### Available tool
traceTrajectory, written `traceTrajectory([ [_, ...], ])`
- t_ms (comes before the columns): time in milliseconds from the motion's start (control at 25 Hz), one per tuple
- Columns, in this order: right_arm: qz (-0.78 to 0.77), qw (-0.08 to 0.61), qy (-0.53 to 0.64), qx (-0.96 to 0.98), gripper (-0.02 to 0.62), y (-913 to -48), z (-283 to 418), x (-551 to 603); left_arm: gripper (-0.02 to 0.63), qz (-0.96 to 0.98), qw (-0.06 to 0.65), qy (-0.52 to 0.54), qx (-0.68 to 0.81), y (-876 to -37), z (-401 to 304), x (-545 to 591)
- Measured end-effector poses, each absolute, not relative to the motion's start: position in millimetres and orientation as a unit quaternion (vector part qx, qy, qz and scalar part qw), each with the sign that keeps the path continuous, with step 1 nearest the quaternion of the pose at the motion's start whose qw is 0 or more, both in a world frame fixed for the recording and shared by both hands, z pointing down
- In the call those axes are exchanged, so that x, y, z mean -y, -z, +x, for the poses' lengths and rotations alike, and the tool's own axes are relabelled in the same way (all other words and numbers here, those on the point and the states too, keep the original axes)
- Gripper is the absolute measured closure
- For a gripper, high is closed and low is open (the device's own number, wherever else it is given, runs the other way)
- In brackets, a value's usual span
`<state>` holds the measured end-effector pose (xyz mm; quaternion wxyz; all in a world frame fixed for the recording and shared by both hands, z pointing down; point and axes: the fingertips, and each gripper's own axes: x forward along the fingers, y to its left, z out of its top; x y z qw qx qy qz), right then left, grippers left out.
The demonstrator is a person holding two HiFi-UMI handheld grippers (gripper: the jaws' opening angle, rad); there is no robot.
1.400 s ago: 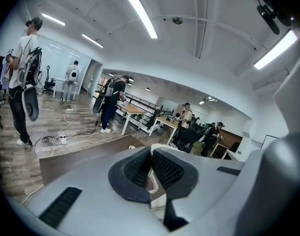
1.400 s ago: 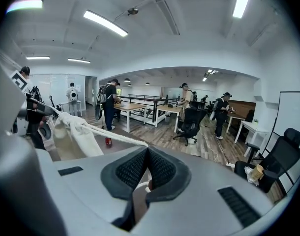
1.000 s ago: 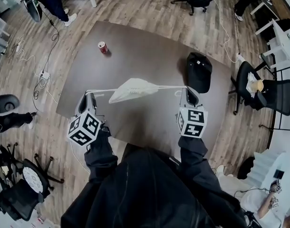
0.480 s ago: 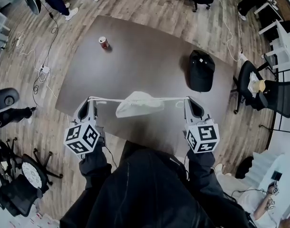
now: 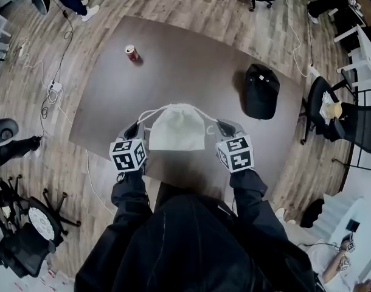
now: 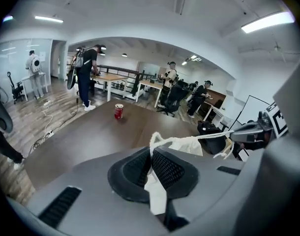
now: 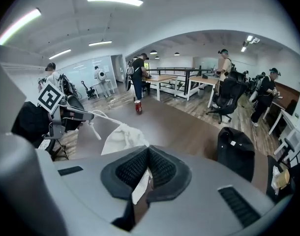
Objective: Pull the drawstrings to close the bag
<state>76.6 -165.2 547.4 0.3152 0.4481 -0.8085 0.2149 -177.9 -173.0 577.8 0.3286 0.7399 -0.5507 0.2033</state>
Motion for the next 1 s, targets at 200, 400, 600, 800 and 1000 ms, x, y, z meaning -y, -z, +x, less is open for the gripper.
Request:
traceTrajectory([
  [200, 0.423, 0.347, -0.254, 0.798, 0.572, -600.3, 67.1, 174.0, 0.572, 0.733, 0.362, -0.245, 0.521, -626.0, -158.6, 181.6],
  [400, 0.400, 0.364, -0.299, 0.786, 0.572, -643.1, 48.3, 170.9, 0.572, 0.733, 0.391, -0.286, 0.477, -666.0, -143.7, 177.5],
  [600, 0.372, 0.376, -0.333, 0.780, 0.572, -670.8, 21.5, 164.1, 0.572, 0.735, 0.412, -0.315, 0.436, -691.4, -124.8, 167.5],
  [800, 0.369, 0.387, -0.345, 0.771, 0.571, -685.7, 10.5, 150.6, 0.572, 0.735, 0.421, -0.318, 0.426, -701.3, -120.7, 162.6],
  [1000, 0.388, 0.377, -0.350, 0.764, 0.527, -687.6, 7.9, 143.1, 0.536, 0.739, 0.417, -0.321, 0.421, -700.3, -124.7, 157.7],
])
